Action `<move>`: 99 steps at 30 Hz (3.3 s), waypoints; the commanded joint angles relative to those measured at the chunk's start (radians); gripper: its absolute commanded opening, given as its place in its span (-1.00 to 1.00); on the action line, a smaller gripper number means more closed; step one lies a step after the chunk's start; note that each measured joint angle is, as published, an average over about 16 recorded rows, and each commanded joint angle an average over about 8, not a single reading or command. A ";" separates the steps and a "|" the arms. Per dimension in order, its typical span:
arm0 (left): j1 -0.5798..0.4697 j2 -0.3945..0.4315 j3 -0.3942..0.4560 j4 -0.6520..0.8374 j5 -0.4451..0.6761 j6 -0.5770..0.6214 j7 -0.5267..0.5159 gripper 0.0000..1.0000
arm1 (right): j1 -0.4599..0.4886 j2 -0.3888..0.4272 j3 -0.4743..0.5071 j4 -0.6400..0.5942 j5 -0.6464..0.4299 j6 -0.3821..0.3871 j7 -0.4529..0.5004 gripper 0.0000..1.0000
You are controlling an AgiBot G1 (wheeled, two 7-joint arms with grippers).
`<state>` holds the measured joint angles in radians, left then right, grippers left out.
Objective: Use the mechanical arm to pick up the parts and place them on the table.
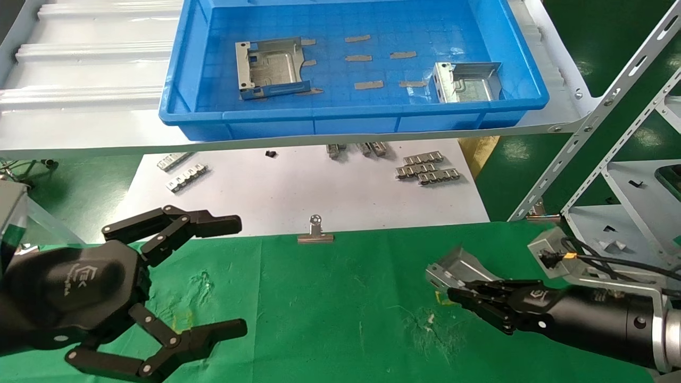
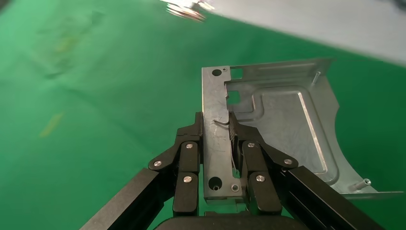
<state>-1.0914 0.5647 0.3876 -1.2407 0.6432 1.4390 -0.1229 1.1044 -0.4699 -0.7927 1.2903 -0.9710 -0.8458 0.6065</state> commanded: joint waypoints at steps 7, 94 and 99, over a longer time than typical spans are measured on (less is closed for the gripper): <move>0.000 0.000 0.000 0.000 0.000 0.000 0.000 1.00 | -0.122 0.010 -0.031 0.063 -0.025 0.253 0.119 -1.00; 0.000 0.000 0.000 0.000 0.000 0.000 0.000 1.00 | -0.206 -0.105 0.325 -0.016 0.305 -0.289 -0.466 1.00; 0.000 0.000 0.000 0.000 0.000 0.000 0.000 1.00 | -0.190 -0.109 0.342 -0.015 0.299 -0.322 -0.462 1.00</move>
<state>-1.0912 0.5646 0.3877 -1.2404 0.6430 1.4387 -0.1227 0.9143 -0.5784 -0.4502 1.2751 -0.6722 -1.1677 0.1444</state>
